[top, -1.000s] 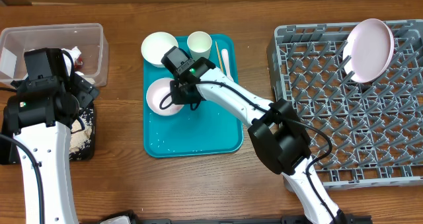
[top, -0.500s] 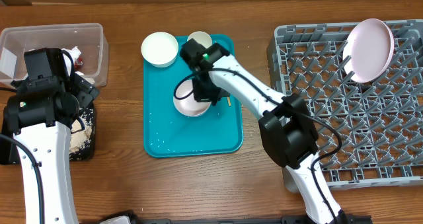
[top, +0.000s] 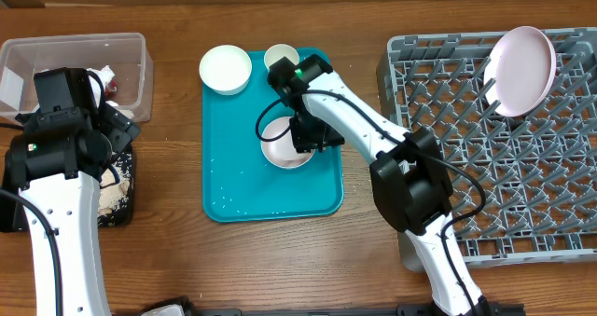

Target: Sort waste into correct bins and load items into the dishwasher rack

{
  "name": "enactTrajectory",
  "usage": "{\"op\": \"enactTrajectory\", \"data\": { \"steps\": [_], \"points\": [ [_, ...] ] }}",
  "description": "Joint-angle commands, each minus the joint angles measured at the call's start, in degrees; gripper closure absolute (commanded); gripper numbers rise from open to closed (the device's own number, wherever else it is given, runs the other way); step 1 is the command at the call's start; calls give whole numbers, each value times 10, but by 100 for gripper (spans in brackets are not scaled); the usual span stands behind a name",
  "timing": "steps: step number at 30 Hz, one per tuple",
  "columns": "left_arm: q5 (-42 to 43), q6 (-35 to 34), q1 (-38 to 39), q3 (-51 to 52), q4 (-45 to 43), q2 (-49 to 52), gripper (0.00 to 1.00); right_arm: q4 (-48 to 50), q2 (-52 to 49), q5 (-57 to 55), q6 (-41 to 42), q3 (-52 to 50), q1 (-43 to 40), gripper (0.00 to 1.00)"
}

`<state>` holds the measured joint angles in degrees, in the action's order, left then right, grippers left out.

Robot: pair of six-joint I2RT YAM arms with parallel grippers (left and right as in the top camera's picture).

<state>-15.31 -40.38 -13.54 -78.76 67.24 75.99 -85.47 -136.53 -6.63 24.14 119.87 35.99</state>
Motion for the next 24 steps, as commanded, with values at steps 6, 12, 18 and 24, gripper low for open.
{"op": "enactTrajectory", "data": {
  "steps": [6, 12, 18, 24],
  "points": [
    [-12, -10, -3, -11, -2, 1, 0, -40, 30, -9, 14, 106, -8, 23],
    [-12, -10, -3, -11, -2, 1, 0, -47, 76, -12, 16, 137, -55, 0],
    [-12, -10, -3, -11, -2, 1, 0, -52, 138, 34, 45, 137, -142, 0],
    [-12, -10, -3, -11, -2, 1, 0, -71, 199, 48, 25, 137, -191, 0]
  ]
}}
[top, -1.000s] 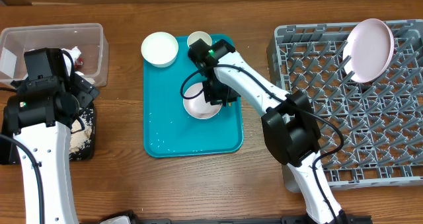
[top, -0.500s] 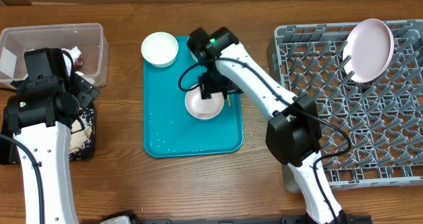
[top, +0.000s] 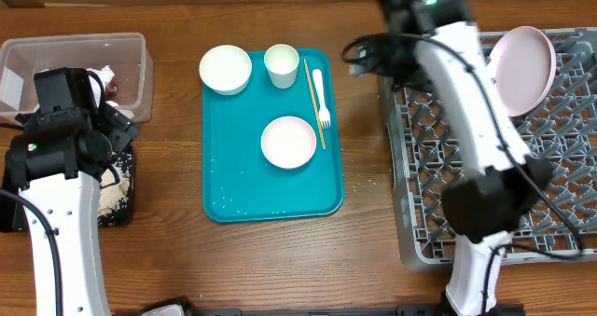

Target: Sort waste into correct bins and load items into the dishwasher rack

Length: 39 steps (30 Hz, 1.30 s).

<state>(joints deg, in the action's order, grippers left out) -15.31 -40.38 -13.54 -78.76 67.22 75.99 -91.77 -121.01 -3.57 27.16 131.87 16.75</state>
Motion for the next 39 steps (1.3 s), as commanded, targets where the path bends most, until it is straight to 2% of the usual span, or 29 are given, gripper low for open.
{"op": "enactTrajectory", "data": {
  "steps": [1, 13, 17, 21, 24, 27, 39],
  "points": [
    [-12, -10, -3, -11, -2, 1, 0, -15, 48, 18, -5, 17, -2, 0],
    [26, -15, -3, -11, -13, 1, 0, -37, 50, 18, 14, 15, -7, 0],
    [228, -25, -2, -11, 0, 2, 0, -37, 50, 18, 14, 15, -7, 0],
    [363, 52, 22, -1, -30, 8, 0, -32, 50, 18, 14, 15, -7, 0],
    [425, 120, 64, 8, -55, 23, 0, -27, 50, 18, 14, 15, -7, 0],
    [419, 136, 134, 8, -78, 61, 0, -20, 50, 18, 13, 15, -7, 0],
    [395, 121, 242, 8, -173, 216, 0, -22, 50, 18, 9, 14, -7, 0]
  ]
}}
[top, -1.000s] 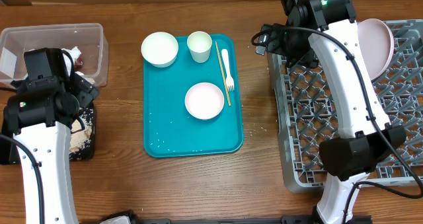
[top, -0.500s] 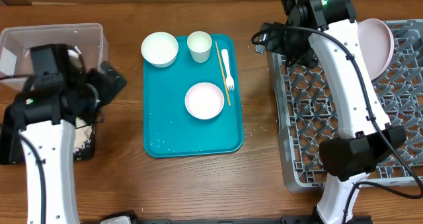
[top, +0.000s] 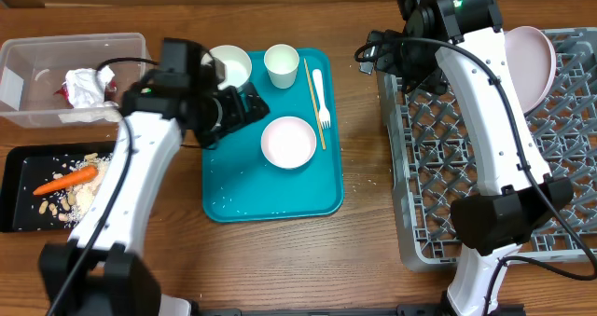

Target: Sort waste into correct bins and load items into the dishwasher rack

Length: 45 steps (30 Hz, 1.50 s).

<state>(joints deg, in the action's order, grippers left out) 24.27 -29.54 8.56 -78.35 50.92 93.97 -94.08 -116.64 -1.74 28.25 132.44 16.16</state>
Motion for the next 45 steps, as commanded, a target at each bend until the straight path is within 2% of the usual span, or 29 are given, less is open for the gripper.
{"op": "enactTrajectory", "data": {
  "steps": [1, 3, 6, 8, 12, 14, 22, 25, 28, 33, 34, 41, 45],
  "points": [
    [-18, 12, 28, 4, -21, 55, 0, 3, 6, -1, -2, 6, -1, 0],
    [-38, 12, 32, 4, -34, 76, 1, 3, 6, -1, -2, 3, -1, 0],
    [-43, 10, 35, 4, -46, 109, 7, 4, 6, -1, -2, -1, -1, 0],
    [-53, 7, 35, 4, -49, 129, 13, 5, 6, -1, -2, -1, -1, 0],
    [-63, -5, 35, 4, -59, 164, 32, 8, 6, 0, -2, -1, -1, 0],
    [-63, -5, 37, 4, -71, 177, 37, 9, 6, 0, -2, -1, -1, 0],
    [-65, -5, 57, 4, -111, 209, 36, 12, 6, 0, -2, -1, -1, 0],
    [-76, -5, 65, 4, -118, 214, 42, 12, 6, 0, -2, -1, -1, 0],
    [-82, -5, 69, 4, -121, 218, 57, 11, 6, 2, -2, -1, -1, 0],
    [-77, -5, 68, 4, -120, 218, 94, 3, 6, 6, -2, -1, 0, 0],
    [-71, -5, 67, 4, -120, 218, 96, 2, 6, 7, -2, -1, 0, 0],
    [-59, -8, 57, 4, -121, 218, 96, 19, 6, 106, -58, -19, 0, 0],
    [-17, -9, 45, 4, -124, 218, 96, 61, 6, 190, -91, -70, 1, 0]
  ]
}}
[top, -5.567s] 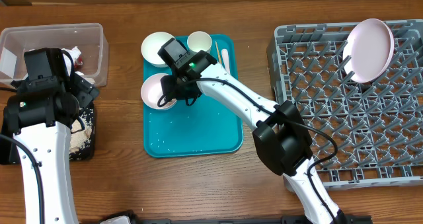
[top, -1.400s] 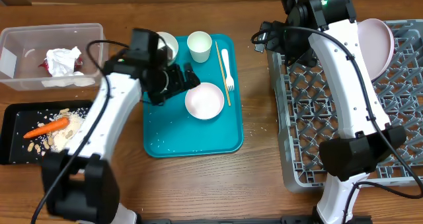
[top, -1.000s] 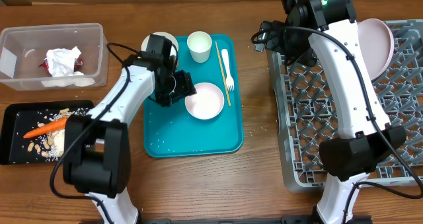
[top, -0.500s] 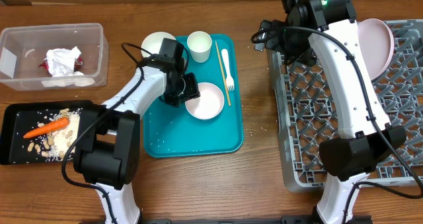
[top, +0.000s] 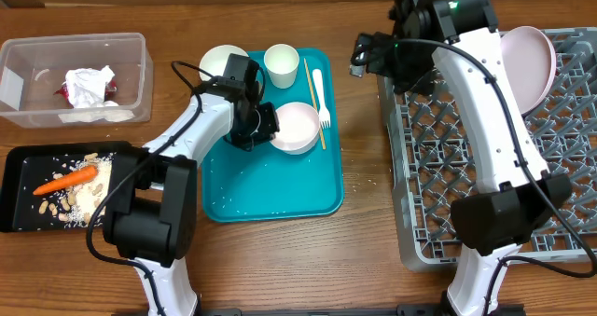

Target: Sort waste into correct bins and load items into the dishwasher rack

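Observation:
On the teal tray (top: 270,199), a small white bowl (top: 298,128) sits tipped, and my left gripper (top: 264,128) is shut on its left rim. A larger white bowl (top: 222,64) is at the tray's far left corner, with a paper cup (top: 281,62) beside it. A white fork (top: 321,97) and a wooden chopstick (top: 311,92) lie at the tray's right side. My right gripper (top: 359,57) hangs over the table between tray and grey dishwasher rack (top: 485,241); its jaws are too dark to read. In the rack, a pink plate (top: 525,66) stands upright.
A clear bin (top: 75,46) at the far left holds crumpled paper and wrappers. Below it, a black tray (top: 28,213) holds a carrot and crumbs. The right arm's links stretch over the rack's left half.
My left gripper has moved right from beside the large white bowl to the small bowl and shut on its rim. The small bowl now sits tipped and slightly farther back. The right arm barely moved.
At first my right gripper was at the small bowl on the tray and my left arm stood over the black tray. Then the right arm was back by the rack. Later the left arm had reached the tray's left edge, and it now holds the small bowl.

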{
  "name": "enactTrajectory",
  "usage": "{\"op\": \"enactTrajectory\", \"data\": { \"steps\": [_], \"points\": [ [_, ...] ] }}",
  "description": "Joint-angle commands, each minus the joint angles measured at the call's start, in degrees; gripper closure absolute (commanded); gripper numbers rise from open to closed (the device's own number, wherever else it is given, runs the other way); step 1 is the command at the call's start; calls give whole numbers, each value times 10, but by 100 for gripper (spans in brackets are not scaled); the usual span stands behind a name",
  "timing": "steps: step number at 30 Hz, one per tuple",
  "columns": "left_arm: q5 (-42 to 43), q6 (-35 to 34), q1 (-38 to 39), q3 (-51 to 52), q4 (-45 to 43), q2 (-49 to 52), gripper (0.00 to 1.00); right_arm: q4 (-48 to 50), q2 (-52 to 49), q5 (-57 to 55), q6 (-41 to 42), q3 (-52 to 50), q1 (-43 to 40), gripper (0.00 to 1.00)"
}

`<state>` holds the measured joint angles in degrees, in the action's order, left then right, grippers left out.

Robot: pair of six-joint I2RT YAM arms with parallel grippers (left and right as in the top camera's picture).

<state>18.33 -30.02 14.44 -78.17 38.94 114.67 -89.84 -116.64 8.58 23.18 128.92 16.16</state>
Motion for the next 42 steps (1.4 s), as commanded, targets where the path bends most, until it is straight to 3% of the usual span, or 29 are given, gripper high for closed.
{"op": "enactTrajectory", "data": {
  "steps": [1, 9, 13, 42],
  "points": [
    [56, -4, -18, 2, -5, 11, 96, 32, 6, 101, -42, -54, 3, 0],
    [165, 14, -40, 2, -13, 11, 96, 163, 6, 220, -41, -193, 22, 0],
    [183, 14, -39, 2, -15, 11, 96, 195, 6, 224, -35, -218, 30, 0],
    [360, 33, -39, 2, -39, 11, 96, 202, 6, 135, 11, -221, 64, 0]
  ]
}}
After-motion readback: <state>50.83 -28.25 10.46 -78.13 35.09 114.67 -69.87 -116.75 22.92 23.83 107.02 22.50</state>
